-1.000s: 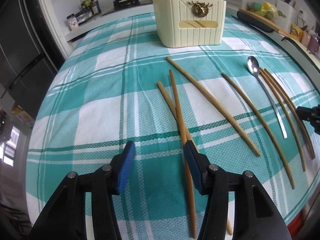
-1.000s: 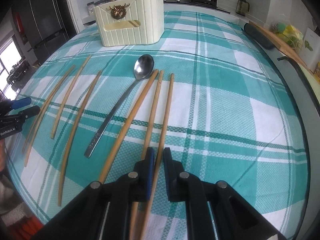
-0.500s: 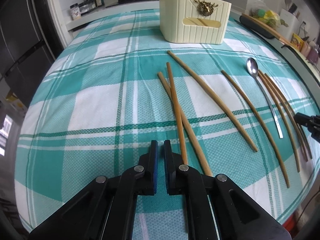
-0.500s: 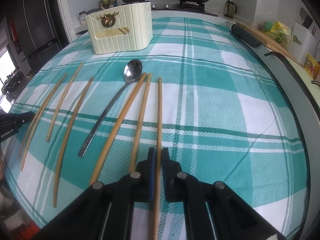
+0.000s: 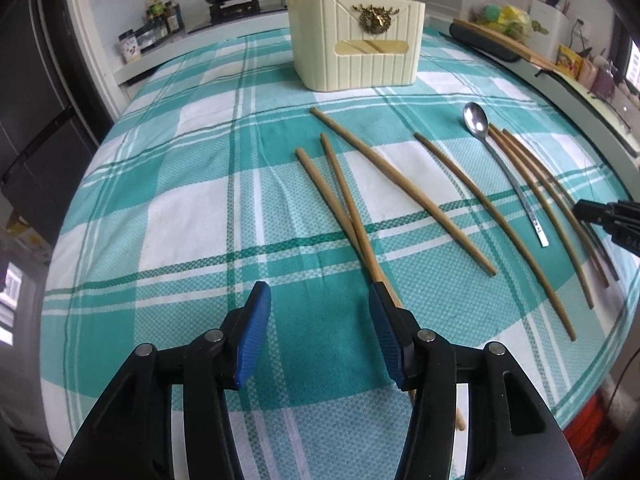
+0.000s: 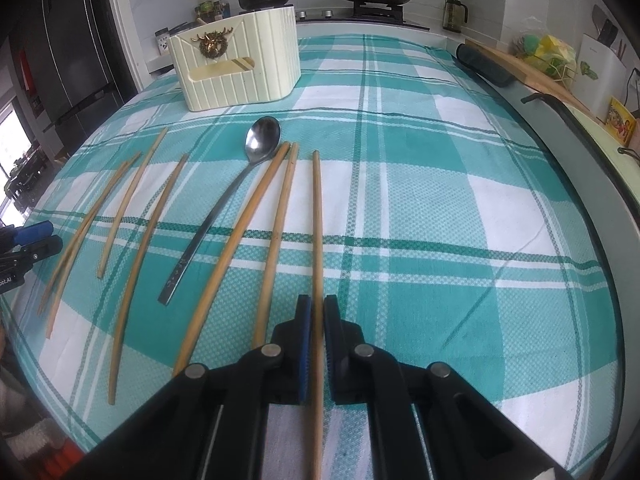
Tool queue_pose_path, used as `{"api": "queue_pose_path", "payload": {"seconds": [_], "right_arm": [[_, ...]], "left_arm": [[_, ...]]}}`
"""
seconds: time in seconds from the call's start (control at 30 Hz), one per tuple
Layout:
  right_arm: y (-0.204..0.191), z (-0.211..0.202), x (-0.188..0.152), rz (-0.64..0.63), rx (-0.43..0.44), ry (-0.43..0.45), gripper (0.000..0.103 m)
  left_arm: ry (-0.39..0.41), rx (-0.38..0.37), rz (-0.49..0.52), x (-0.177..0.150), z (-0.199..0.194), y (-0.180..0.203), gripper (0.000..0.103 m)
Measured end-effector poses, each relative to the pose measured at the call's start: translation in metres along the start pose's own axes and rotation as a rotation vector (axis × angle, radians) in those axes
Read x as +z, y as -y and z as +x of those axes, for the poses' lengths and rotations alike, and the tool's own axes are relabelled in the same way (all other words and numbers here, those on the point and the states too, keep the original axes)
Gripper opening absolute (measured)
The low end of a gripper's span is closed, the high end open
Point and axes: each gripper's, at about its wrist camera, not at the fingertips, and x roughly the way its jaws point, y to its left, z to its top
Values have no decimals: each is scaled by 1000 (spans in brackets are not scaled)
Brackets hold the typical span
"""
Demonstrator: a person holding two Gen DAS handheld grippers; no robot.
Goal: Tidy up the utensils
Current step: 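Regrasp and align two chopsticks with the left gripper while the right holds then releases its chopstick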
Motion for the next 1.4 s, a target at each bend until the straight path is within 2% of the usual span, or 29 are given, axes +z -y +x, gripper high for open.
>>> {"api": "queue_pose_path", "payload": {"seconds": [0.17,0.23,0.3,0.47,0.5,0.53,0.57,0.6,0.7,0.83,1.07,1.2,1.4], "right_arm": [[2,-2,-1,10,10,-2,7],[4,-2,-2,17,15,-1,7],[4,-2,-3,13,14,0,7],[2,-2,-2,1,6,0,7],[2,-2,-2,2,9,1,7],[2,-2,-2,5,11,1,7],[2,-3,-3,5,13,2,7],[2,-3,-3,4,14,3,7],[3,-3,-4,6,15,5,7],[5,-4,-5,12,15,12,7],[4,-6,-8,-1,0,16,6],[6,-8,-9,11,-9,21,6],[8,-10,-13,14,-14,22,6]], "left_arm": [[17,-59,-49,-2,-10,-6,53],[29,-108,-98,-1,-16,-11,59],[28,-135,-110,1,-17,-9,60],[-12,-52,-19,1,-5,10,57],[-25,-60,-7,0,-3,13,49],[-40,-76,2,-2,-2,16,34],[-47,-103,7,-3,-1,18,27],[-61,-118,6,-4,0,20,9],[-53,-121,-26,-6,-1,18,7],[-10,-171,-133,-10,-12,0,4],[62,-134,-276,-25,-32,-37,4],[71,-167,-360,-36,-34,-57,4],[46,-158,-357,-47,-26,-58,5]]}}
